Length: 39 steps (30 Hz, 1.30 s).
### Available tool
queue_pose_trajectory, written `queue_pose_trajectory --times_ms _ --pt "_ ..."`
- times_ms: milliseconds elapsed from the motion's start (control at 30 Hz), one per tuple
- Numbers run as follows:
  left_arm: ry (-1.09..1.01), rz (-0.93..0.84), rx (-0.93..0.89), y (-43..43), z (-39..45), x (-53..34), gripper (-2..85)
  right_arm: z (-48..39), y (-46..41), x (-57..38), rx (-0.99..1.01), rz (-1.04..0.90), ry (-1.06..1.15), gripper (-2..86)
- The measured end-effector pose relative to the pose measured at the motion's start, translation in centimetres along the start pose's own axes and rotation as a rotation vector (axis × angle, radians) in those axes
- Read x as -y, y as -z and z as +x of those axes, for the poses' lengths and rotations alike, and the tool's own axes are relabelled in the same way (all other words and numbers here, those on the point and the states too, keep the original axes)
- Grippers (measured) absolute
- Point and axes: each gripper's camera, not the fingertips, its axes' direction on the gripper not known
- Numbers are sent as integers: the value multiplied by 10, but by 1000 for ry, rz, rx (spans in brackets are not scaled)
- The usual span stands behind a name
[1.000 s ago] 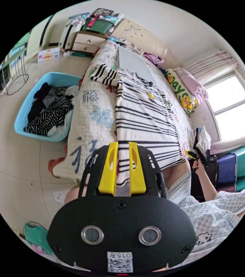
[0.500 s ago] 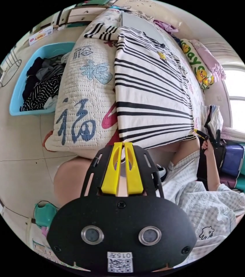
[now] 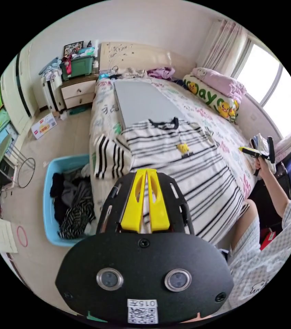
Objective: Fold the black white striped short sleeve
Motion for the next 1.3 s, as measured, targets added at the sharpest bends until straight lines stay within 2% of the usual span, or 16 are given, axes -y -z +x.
queue_pose_trajectory --times_ms 67,200,367,433,567,767,833,933,1000,1133,1300 --pt "-3 -57 -79 -49 0 65 -6 -18 -40 52 -6 5 38 -5" --pt "69 -119 -145 -117 -6 130 -6 -38 -131 148 1 -48 14 -5" --pt "121 -213 32 -182 -13 166 -8 -34 -218 198 -119 -122 -20 -6" --pt "97 -243 78 -196 -13 172 -8 -34 -258 210 -251 -205 8 -6" --pt "31 -217 132 -209 -10 189 -8 -33 -308 218 -388 -283 69 -6" --pt "31 -239 148 -220 -18 207 -7 14 -338 230 -220 -259 -76 -6" --pt "44 -242 162 -214 -21 203 -7 37 -318 215 -124 -147 -82 -6" --pt "-19 -122 175 -176 -26 185 -6 100 -260 170 24 65 -194 0" --pt "-5 -73 130 -146 -40 166 -4 148 -235 135 106 102 -246 18" --pt "228 6 79 -81 -114 95 16 232 -240 60 139 -36 -386 72" --pt "526 -68 11 -65 -195 15 76 234 -296 38 358 -72 -398 110"
